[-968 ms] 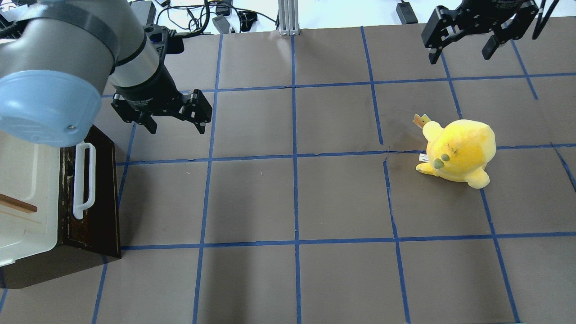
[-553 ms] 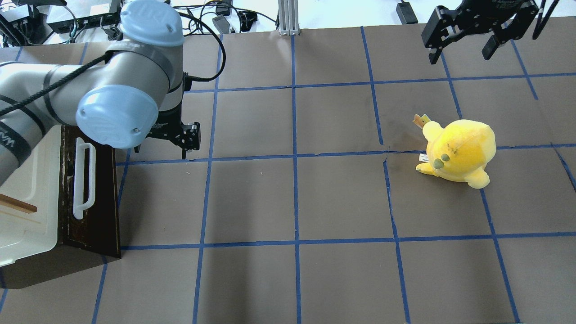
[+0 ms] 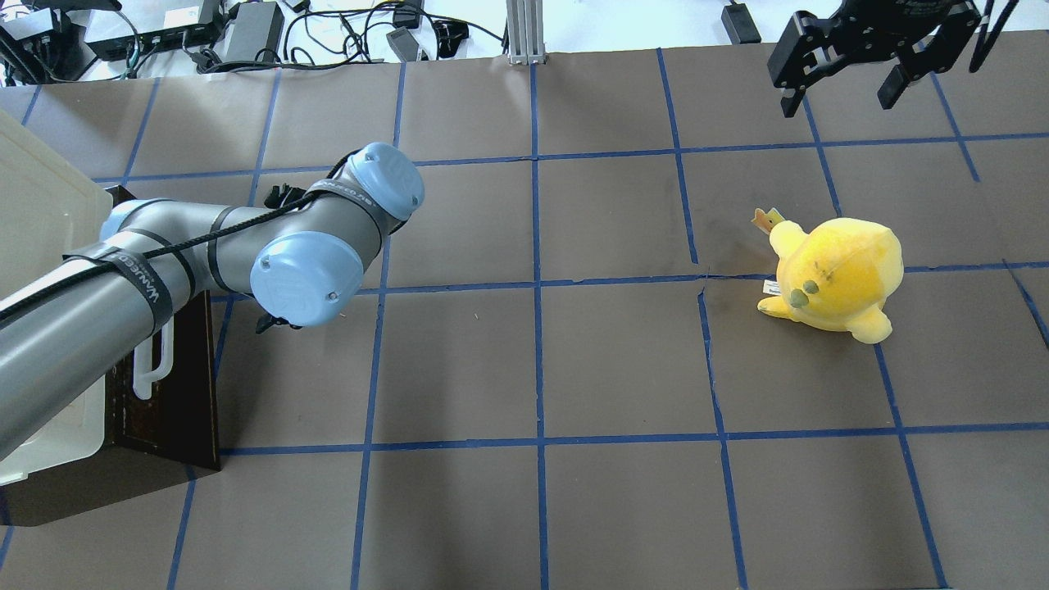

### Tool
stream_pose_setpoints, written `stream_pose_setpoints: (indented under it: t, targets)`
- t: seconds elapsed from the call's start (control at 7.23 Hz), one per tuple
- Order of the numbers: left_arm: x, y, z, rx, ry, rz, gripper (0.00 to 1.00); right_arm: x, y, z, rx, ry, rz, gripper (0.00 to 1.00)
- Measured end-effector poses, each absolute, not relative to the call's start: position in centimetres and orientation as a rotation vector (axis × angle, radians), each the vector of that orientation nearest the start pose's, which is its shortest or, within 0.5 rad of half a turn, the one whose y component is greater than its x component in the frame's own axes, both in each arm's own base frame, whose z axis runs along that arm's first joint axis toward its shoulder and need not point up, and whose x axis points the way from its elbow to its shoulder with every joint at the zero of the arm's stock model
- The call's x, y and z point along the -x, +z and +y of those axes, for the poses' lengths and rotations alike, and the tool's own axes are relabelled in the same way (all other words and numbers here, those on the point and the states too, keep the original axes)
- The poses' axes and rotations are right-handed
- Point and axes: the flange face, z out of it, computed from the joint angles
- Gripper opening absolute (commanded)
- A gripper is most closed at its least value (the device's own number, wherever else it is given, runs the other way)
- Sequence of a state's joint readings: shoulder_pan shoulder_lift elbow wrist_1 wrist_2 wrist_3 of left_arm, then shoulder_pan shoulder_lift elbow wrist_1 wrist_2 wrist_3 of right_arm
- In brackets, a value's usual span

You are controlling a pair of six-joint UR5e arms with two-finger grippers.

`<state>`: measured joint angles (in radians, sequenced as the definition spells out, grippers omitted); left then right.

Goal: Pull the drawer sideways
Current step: 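Close the left gripper around the white drawer handle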

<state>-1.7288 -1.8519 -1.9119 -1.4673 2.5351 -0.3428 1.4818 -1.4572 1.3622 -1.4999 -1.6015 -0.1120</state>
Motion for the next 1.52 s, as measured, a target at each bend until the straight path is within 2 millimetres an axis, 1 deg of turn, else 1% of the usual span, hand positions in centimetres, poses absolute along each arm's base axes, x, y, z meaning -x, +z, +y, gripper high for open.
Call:
stream_pose_setpoints:
  t: [0.28,0.41,0.69,0.97,1.38,1.52]
  targets:
    - [12.2,21.5,-48.6,-0.184,0.253,1.909,1.00,-8.2,52.5,-55.0,0.036,-0.034,3.174,1.00]
    - [12.0,20.7,-48.8,-0.213,0.261,1.866,1.00,-8.2,52.5,-55.0,0.036,-0.034,3.173,1.00]
    - [11.3,20.1,-49.2,-0.240,0.271,1.816,1.00,-8.2,52.5,-55.0,0.036,-0.034,3.174,1.00]
    - [10.0,20.1,-49.6,-0.245,0.279,1.780,1.00,-8.2,52.5,-55.0,0.036,-0.034,3.174,1.00]
    - [9.2,20.1,-50.0,-0.241,0.288,1.768,1.00,-8.2,52.5,-55.0,0.036,-0.034,3.174,1.00]
    - [8.6,20.0,-50.1,-0.235,0.298,1.764,0.99,-8.2,52.5,-55.0,0.036,-0.034,3.174,1.00]
